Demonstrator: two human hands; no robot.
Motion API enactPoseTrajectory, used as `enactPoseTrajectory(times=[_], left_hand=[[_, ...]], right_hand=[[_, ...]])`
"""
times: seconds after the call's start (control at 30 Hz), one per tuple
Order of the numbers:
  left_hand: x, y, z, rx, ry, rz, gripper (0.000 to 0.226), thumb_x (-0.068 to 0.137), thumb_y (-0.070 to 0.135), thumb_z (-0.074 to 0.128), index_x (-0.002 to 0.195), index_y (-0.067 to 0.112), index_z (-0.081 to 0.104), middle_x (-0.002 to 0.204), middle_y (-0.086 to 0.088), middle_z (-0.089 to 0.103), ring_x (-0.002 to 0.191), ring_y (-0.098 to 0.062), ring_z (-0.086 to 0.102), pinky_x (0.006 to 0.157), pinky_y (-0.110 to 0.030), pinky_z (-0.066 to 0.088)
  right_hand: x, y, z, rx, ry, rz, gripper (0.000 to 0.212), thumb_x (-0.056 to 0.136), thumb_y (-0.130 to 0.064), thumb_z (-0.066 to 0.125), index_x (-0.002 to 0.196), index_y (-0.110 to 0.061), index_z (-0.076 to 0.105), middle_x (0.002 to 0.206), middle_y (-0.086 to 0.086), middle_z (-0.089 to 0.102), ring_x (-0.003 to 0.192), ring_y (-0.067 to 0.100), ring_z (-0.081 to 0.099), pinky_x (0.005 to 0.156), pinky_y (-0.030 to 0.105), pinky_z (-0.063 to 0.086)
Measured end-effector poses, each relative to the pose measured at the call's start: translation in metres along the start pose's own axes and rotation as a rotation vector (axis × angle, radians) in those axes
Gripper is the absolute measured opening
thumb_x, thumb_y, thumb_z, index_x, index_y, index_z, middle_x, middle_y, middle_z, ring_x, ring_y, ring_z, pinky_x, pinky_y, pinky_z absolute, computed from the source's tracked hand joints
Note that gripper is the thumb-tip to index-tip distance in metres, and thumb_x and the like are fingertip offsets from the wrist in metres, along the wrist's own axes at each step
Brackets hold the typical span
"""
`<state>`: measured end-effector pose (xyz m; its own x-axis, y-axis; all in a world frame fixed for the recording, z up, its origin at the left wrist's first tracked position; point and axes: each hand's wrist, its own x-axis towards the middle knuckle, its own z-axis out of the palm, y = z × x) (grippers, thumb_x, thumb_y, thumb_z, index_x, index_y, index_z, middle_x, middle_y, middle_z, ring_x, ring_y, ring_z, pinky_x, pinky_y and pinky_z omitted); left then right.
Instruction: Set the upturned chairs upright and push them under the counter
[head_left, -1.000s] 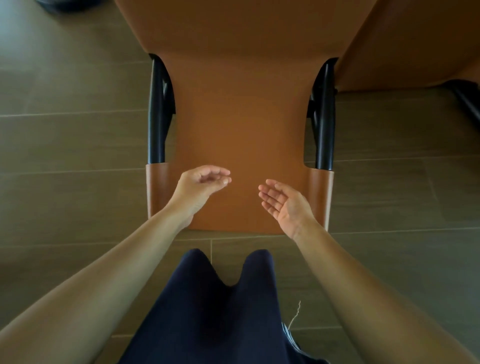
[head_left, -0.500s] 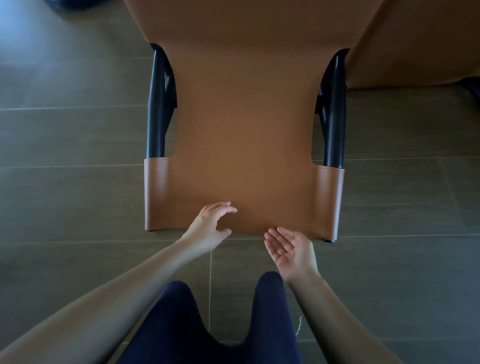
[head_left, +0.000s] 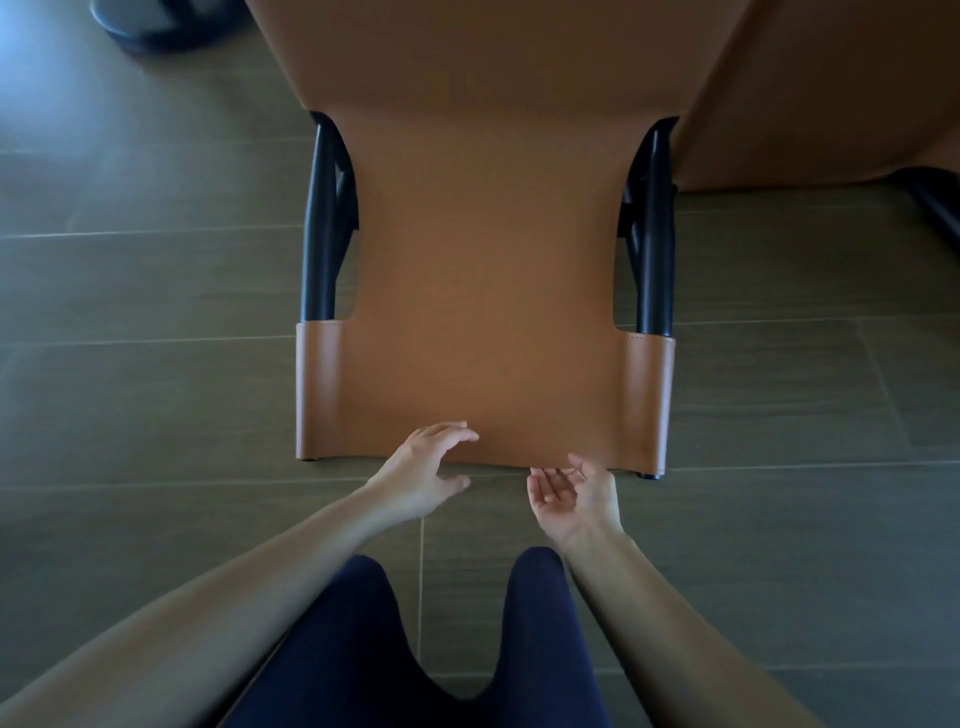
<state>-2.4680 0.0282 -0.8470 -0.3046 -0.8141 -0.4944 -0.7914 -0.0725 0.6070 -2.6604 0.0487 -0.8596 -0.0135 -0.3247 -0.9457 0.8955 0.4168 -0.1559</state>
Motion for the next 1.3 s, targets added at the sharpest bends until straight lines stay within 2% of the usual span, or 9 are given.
enactPoseTrajectory(times=[0.07,0.13,0.43,0.6,0.7,0.8,0.97,1.13,1.3], left_hand=[[-0.001,0.001,0.000,0.013,0.000,0.004,0.056,0.090,0.020,0.065,0.140,0.032,0.043,0.154,0.014,0.029,0.142,-0.008,0.023,0.114,-0.029,0.020],[-0.001,0.003,-0.001,0.033,-0.002,0.011,0.056,0.091,0.019,0.064,0.141,0.032,0.041,0.155,0.014,0.028,0.142,-0.008,0.022,0.114,-0.029,0.020],[0.000,0.012,0.000,0.076,-0.010,0.057,0.062,0.093,0.020,0.061,0.147,0.033,0.033,0.159,0.014,0.018,0.146,-0.007,0.014,0.119,-0.032,0.016],[0.000,0.010,-0.001,0.140,0.019,0.085,0.065,0.093,0.019,0.061,0.149,0.031,0.029,0.160,0.014,0.014,0.147,-0.006,0.008,0.118,-0.030,0.013],[-0.003,0.011,-0.003,0.288,0.084,0.121,0.068,0.094,0.020,0.059,0.151,0.031,0.023,0.161,0.014,0.008,0.148,-0.006,0.003,0.119,-0.036,0.013],[-0.015,0.016,-0.013,0.447,0.209,0.246,0.068,0.095,0.016,0.055,0.153,0.030,0.021,0.162,0.010,0.008,0.149,-0.010,0.004,0.118,-0.033,0.011],[-0.038,0.049,-0.044,0.453,0.388,0.278,0.061,0.096,0.005,0.051,0.150,0.023,0.031,0.160,0.001,0.019,0.148,-0.017,0.015,0.120,-0.034,0.004],[-0.062,0.094,-0.087,0.285,0.514,0.242,0.050,0.094,-0.001,0.053,0.142,0.011,0.046,0.151,-0.010,0.039,0.144,-0.026,0.030,0.121,-0.043,0.016],[-0.074,0.134,-0.143,0.421,0.435,0.175,0.062,0.098,-0.001,0.042,0.153,0.021,0.023,0.160,-0.002,0.020,0.149,-0.017,0.013,0.121,-0.032,0.003]], right_hand=[[-0.004,-0.001,0.008,0.025,-0.011,0.018,0.006,0.096,-0.009,0.050,0.092,-0.005,0.048,0.129,0.020,0.048,0.126,0.035,0.049,0.110,0.046,0.038],[-0.007,-0.002,0.013,0.019,-0.012,0.021,0.006,0.098,-0.006,0.045,0.097,-0.002,0.049,0.136,0.021,0.047,0.132,0.036,0.044,0.114,0.048,0.032],[-0.018,-0.004,0.022,0.019,-0.005,0.013,0.019,0.100,0.002,0.032,0.093,0.002,0.050,0.134,0.024,0.054,0.122,0.035,0.055,0.108,0.048,0.041],[-0.027,-0.004,0.026,-0.041,0.018,-0.008,0.036,0.097,0.006,0.028,0.127,0.007,0.048,0.134,0.024,0.055,0.120,0.035,0.057,0.101,0.046,0.047],[-0.041,-0.007,0.031,-0.060,0.009,-0.023,0.032,0.096,0.007,0.029,0.120,0.003,0.050,0.132,0.022,0.057,0.117,0.034,0.059,0.092,0.045,0.050],[-0.067,-0.012,0.040,-0.058,-0.018,-0.034,0.021,0.096,0.007,0.031,0.101,0.004,0.051,0.130,0.023,0.057,0.116,0.034,0.059,0.087,0.045,0.050],[-0.123,-0.025,0.067,-0.019,-0.032,-0.029,0.020,0.100,0.002,0.030,0.102,0.004,0.050,0.129,0.022,0.058,0.118,0.035,0.058,0.095,0.049,0.048],[-0.185,-0.038,0.102,0.017,-0.029,-0.032,0.019,0.103,-0.009,0.035,0.111,0.000,0.050,0.119,0.017,0.062,0.112,0.033,0.062,0.099,0.048,0.048],[-0.241,-0.056,0.143,0.017,-0.013,-0.035,0.019,0.104,-0.012,0.037,0.117,-0.003,0.048,0.119,0.016,0.061,0.112,0.032,0.061,0.100,0.048,0.047]])
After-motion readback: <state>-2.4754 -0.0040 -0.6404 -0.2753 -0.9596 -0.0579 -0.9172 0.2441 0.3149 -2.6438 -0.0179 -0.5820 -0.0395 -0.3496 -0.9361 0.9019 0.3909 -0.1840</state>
